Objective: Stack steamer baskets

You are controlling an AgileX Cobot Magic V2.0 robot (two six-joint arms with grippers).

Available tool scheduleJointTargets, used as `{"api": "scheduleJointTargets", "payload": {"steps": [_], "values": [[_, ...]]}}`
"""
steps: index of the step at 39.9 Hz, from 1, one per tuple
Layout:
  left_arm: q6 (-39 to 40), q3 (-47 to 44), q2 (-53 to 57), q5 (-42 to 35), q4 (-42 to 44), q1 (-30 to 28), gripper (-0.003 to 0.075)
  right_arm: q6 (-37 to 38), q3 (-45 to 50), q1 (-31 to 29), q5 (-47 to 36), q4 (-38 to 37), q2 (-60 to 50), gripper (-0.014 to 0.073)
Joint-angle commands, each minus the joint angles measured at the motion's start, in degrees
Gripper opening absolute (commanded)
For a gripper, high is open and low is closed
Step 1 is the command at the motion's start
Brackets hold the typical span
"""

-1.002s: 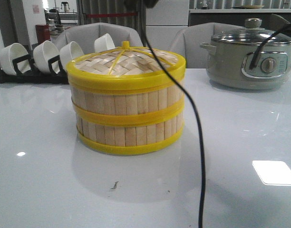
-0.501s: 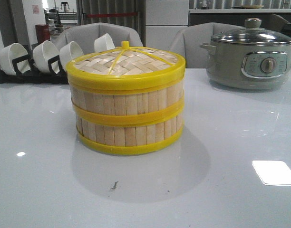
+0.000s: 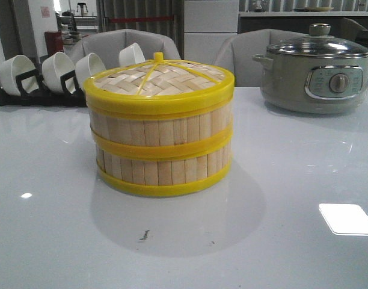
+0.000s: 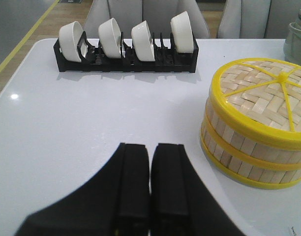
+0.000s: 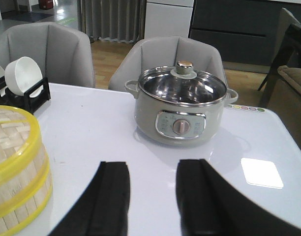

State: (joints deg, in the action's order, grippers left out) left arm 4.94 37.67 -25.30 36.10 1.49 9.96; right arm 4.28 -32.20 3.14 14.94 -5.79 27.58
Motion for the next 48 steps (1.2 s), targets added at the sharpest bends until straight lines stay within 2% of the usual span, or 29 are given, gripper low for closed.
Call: {"api": "scheduleJointTargets", "payload": {"steps": [1,5,8,10,14,16,22,48], "values": [[0.6,1.6,-0.3,-4.8,0.1,0.4,0.0085,-0.1,3.3,-0.6,-5.5,-0.9,-5.2,0.0352],[0.6,1.6,-0.3,-4.8,0.1,0.4,0.0085,-0.1,7.2,-0.6,-5.7,-0.9,-8.0,0.0345],[0.6,1.6,-0.3,-4.8,0.1,0.4,0.0085,-0.1,9.4,-0.6,-6.1,-0.9,-8.7,0.0302],[0.6,1.6,-0.3,-4.8,0.1,0.4,0.0085,-0.1,10.5,-0.6,-6.7,-0.8,-8.9,0.0233],[0.6,1.6,-0.3,-4.8,0.1,0.4,0.0085,-0.1,11.0,-0.6,-7.0,-0.7,-8.9,0.0001],[0.6,1.6,-0.3,-4.8,0.1,0.4,0.0085,-0.1,11.0,-0.6,-8.1,-0.6,-8.9,0.0041],[0.6,1.6,-0.3,-4.8,0.1,0.4,0.0085,-0.1,11.0,-0.6,-11.8,-0.6,-8.9,0.002],[0.6,1.6,-0.3,-4.8,0.1,0.4,0.0085,-0.1,11.0,-0.6,-11.6,-0.6,-8.9,0.002]]}}
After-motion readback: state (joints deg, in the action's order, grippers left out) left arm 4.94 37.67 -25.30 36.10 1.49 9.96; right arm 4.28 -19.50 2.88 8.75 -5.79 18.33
